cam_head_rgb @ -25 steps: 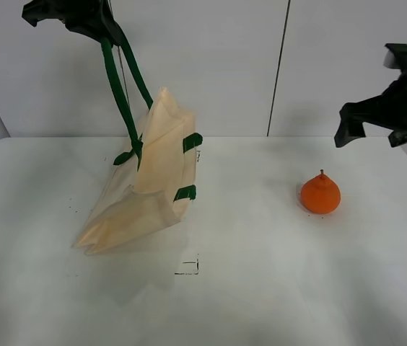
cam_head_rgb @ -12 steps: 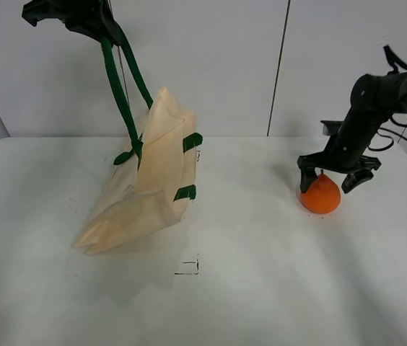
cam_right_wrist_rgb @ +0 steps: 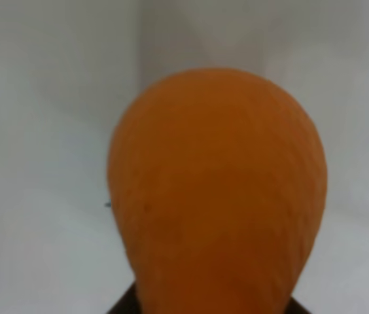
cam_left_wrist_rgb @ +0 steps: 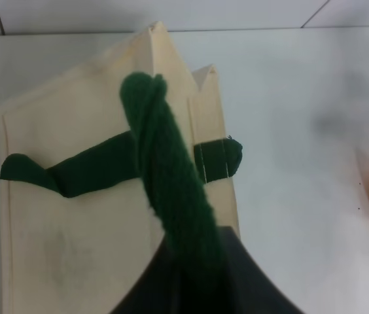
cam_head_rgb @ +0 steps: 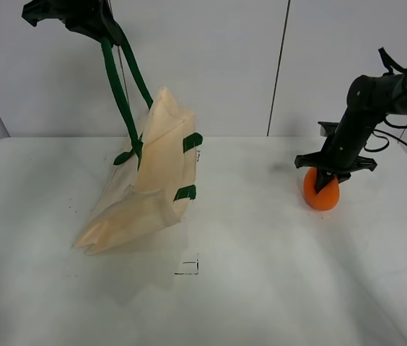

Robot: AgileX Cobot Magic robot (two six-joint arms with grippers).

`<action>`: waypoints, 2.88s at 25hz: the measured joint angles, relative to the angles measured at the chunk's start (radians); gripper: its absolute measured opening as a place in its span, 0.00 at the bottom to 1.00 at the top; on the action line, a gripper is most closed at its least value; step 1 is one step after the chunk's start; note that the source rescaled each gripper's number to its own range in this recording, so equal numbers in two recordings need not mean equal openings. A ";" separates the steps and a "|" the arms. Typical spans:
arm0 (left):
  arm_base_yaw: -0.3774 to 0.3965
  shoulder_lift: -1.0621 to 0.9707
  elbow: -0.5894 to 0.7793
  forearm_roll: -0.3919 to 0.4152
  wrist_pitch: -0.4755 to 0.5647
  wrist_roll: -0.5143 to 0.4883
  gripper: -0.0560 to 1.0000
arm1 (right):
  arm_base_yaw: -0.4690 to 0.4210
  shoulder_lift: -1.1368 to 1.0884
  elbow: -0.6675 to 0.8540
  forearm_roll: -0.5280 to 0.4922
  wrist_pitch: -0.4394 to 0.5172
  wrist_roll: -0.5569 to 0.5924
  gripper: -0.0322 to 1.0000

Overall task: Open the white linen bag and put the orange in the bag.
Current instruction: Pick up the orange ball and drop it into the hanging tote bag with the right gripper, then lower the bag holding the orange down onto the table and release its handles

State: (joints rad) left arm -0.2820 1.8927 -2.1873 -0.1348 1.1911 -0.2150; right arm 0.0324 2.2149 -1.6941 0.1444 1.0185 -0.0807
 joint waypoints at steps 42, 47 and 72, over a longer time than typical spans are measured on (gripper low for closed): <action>-0.001 0.000 0.000 -0.001 0.000 0.000 0.05 | 0.515 0.126 -0.465 0.076 0.041 0.047 1.00; -0.001 0.000 0.000 -0.001 0.000 0.000 0.05 | 0.482 0.125 -0.476 -0.085 0.130 0.115 1.00; -0.001 0.000 0.000 -0.001 0.000 0.000 0.05 | 0.046 0.079 -0.418 -0.174 0.189 0.116 1.00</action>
State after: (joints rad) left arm -0.2833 1.8927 -2.1873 -0.1360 1.1911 -0.2150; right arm 0.0783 2.2941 -2.1124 -0.0294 1.2076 0.0350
